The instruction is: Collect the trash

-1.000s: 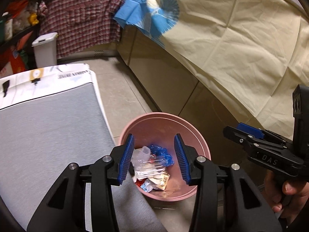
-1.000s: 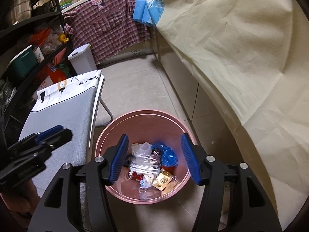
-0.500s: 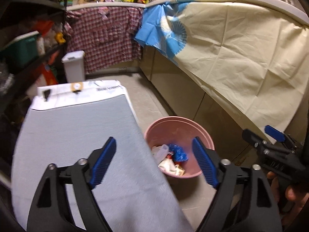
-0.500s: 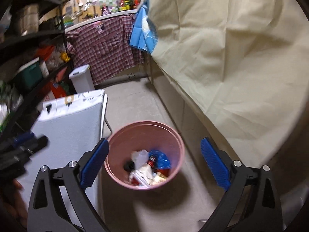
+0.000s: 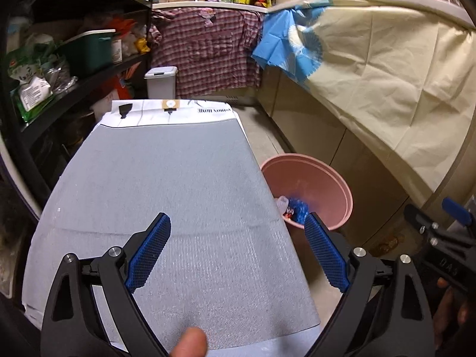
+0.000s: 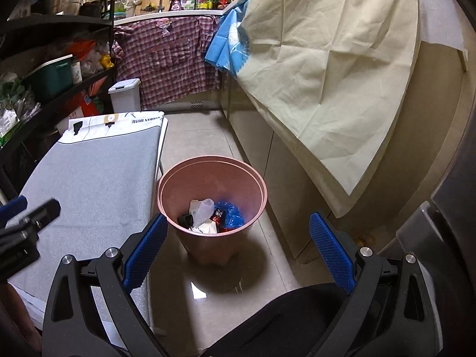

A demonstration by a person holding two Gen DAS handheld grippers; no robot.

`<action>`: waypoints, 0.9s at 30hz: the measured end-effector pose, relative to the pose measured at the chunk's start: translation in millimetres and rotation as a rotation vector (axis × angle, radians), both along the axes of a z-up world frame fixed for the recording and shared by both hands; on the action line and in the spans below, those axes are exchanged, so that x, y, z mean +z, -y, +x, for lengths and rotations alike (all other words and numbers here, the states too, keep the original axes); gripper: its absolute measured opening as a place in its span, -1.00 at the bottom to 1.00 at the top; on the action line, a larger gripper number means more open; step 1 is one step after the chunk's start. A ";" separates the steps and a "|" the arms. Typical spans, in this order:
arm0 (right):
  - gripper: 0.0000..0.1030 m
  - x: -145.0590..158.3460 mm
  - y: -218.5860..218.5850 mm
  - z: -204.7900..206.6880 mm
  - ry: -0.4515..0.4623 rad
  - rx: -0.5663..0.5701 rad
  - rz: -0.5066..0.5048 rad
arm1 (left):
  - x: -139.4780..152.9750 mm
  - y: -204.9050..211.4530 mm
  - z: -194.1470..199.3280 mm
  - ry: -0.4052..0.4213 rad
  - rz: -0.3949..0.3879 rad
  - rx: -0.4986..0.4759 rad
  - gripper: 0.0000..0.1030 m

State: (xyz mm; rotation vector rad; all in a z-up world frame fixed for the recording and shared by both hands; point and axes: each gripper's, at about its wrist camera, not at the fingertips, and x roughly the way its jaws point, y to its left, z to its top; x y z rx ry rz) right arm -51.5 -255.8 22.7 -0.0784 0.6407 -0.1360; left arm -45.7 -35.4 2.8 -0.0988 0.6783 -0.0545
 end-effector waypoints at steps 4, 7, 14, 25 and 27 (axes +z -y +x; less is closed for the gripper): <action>0.83 -2.7 -1.0 1.0 -0.002 0.005 -0.004 | -2.4 4.0 4.0 0.017 0.029 -0.009 0.72; 0.83 -5.0 -2.2 4.9 -0.015 0.007 -0.005 | -6.9 5.9 5.6 -0.008 0.003 -0.024 0.72; 0.83 -5.9 -4.0 6.8 -0.019 0.010 -0.006 | -11.5 11.2 0.8 -0.005 0.033 -0.037 0.72; 0.83 -7.4 -6.3 8.7 -0.017 0.010 -0.003 | -8.9 8.8 -0.2 0.004 0.020 -0.030 0.72; 0.83 -7.8 -7.7 7.5 -0.015 0.011 -0.004 | -8.2 8.4 -0.4 0.008 0.019 -0.030 0.72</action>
